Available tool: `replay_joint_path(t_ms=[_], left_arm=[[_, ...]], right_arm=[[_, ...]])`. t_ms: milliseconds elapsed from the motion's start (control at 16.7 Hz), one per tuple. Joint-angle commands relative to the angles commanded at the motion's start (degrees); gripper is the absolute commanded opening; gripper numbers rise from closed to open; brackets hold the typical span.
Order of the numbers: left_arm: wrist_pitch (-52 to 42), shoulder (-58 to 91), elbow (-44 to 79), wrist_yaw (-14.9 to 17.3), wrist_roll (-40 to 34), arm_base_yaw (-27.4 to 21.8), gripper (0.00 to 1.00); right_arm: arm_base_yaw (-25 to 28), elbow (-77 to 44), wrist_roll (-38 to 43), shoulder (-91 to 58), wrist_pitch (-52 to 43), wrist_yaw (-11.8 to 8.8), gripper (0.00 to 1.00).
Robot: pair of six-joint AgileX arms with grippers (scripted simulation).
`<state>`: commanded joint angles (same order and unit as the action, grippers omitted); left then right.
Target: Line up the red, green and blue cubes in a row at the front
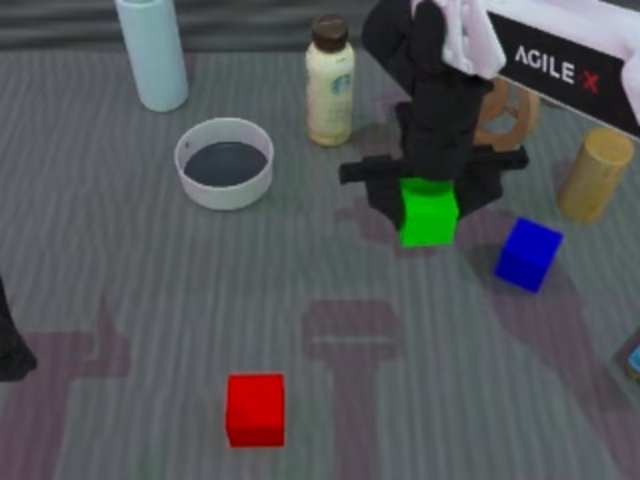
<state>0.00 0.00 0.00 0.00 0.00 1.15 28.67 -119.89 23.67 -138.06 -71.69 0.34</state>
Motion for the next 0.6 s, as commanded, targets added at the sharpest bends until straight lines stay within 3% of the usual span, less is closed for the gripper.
replay_joint_path(t_ms=[240, 600], left_arm=[[0.0, 0.0, 0.0, 0.0, 0.0, 0.0, 1.00], [0.0, 0.0, 0.0, 0.0, 0.0, 0.0, 1.00]], right_arm=[[1.7, 2.3, 2.3, 1.6, 0.9, 0.0, 0.00], [14.4, 18.9, 17.9, 12.6, 5.2, 0.0, 0.00]])
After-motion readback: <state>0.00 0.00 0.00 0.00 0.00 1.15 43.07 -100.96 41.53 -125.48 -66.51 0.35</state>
